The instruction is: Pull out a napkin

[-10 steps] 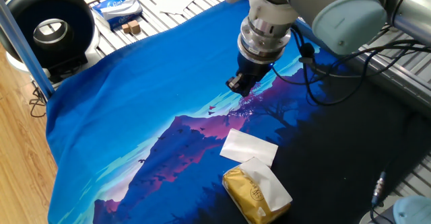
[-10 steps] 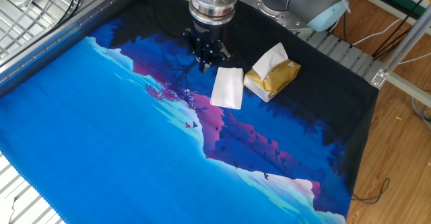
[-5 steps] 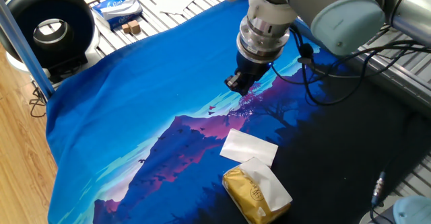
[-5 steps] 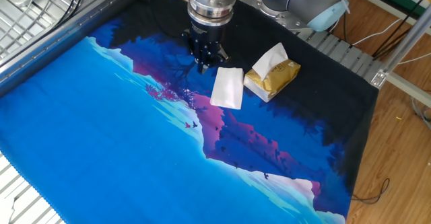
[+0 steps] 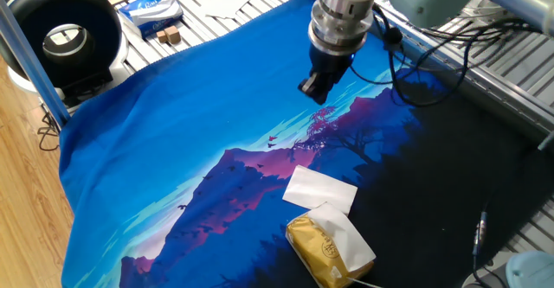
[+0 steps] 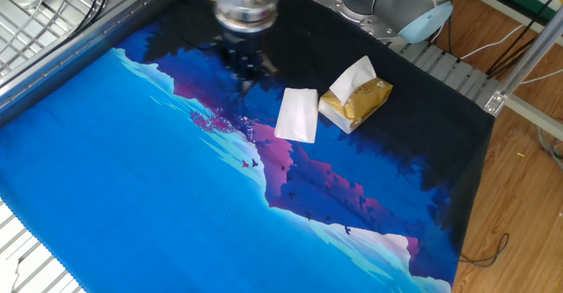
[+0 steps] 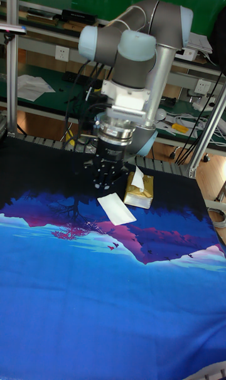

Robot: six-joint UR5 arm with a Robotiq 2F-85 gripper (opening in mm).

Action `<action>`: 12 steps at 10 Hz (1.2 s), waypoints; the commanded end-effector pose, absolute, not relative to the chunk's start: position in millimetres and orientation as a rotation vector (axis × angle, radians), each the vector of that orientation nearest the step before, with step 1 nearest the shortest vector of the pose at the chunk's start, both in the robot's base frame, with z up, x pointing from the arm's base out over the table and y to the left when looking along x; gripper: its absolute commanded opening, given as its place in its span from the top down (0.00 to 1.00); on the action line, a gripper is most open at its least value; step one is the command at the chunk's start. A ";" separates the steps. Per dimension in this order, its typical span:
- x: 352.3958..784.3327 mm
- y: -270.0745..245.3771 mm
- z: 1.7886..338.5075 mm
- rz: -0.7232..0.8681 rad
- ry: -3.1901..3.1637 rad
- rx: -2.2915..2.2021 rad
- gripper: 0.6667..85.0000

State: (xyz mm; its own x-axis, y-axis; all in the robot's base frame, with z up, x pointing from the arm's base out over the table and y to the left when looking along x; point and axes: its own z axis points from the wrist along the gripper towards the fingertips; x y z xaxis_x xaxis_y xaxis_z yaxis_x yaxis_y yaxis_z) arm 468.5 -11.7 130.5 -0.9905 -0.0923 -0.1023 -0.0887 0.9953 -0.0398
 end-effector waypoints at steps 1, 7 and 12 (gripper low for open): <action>478.8 -29.2 127.5 -0.090 3.055 -0.125 1.00; 447.9 -8.4 145.0 0.005 3.108 -0.068 1.00; 457.3 -10.7 142.7 -0.009 3.082 -0.035 1.00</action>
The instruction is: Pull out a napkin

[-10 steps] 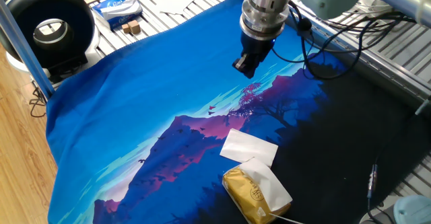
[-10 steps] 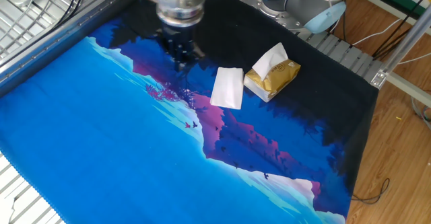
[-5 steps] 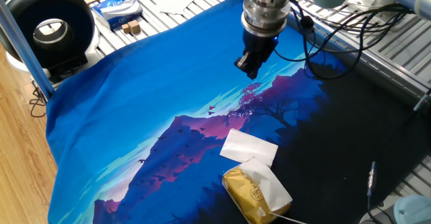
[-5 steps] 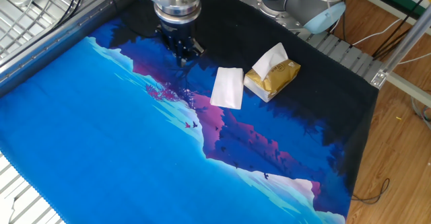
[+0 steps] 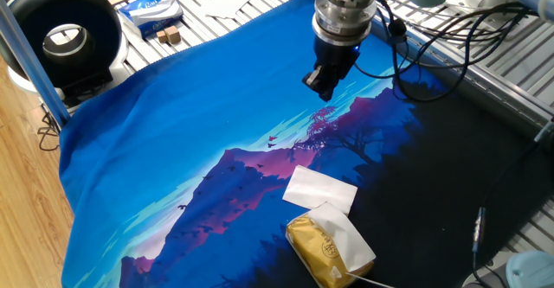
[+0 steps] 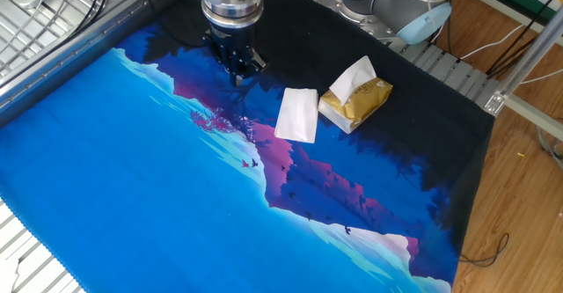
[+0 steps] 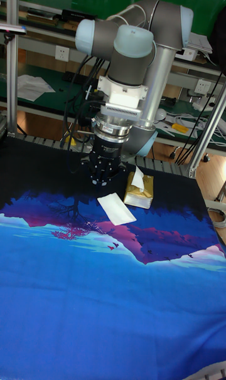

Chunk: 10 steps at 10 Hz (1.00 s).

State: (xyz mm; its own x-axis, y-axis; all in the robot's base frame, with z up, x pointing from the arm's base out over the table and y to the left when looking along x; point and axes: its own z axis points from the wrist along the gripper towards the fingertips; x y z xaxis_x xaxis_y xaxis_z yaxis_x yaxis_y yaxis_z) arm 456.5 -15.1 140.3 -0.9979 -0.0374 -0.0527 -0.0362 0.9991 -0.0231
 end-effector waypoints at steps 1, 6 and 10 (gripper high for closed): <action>455.5 -11.0 143.8 -0.033 3.084 -0.055 1.00; 450.6 -10.2 147.6 -0.035 3.084 -0.124 1.00; 457.1 -10.4 146.8 -0.022 3.064 -0.113 1.00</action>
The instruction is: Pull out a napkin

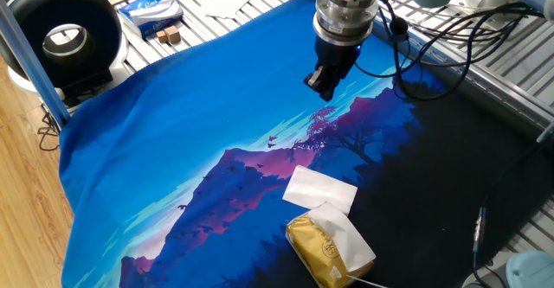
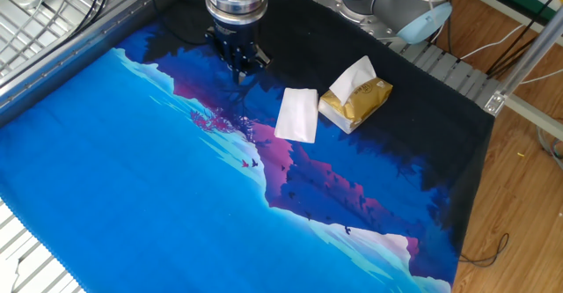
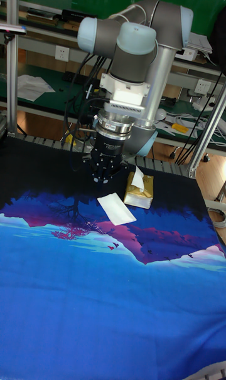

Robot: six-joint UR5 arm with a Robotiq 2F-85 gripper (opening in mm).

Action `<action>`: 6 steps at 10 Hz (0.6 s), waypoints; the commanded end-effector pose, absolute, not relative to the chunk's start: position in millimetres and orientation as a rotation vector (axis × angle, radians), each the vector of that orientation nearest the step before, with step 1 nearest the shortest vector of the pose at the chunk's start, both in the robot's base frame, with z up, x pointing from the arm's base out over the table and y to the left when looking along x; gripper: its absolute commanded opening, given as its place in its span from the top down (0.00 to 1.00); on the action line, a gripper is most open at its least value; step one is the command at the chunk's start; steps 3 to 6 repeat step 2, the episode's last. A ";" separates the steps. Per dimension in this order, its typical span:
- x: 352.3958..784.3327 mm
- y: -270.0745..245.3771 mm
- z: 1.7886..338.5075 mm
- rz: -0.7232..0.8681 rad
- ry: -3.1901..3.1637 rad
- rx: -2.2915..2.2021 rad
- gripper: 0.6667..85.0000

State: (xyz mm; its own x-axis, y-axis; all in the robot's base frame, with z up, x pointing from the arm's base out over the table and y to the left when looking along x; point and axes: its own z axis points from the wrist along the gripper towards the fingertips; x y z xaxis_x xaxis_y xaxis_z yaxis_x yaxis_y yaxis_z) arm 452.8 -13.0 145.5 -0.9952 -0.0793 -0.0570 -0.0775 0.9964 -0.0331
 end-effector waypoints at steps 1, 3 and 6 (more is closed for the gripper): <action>458.1 -10.2 146.6 -0.022 3.061 -0.113 1.00; 457.6 -9.6 146.6 -0.019 3.063 -0.113 1.00; 457.6 -9.6 146.6 -0.019 3.063 -0.113 1.00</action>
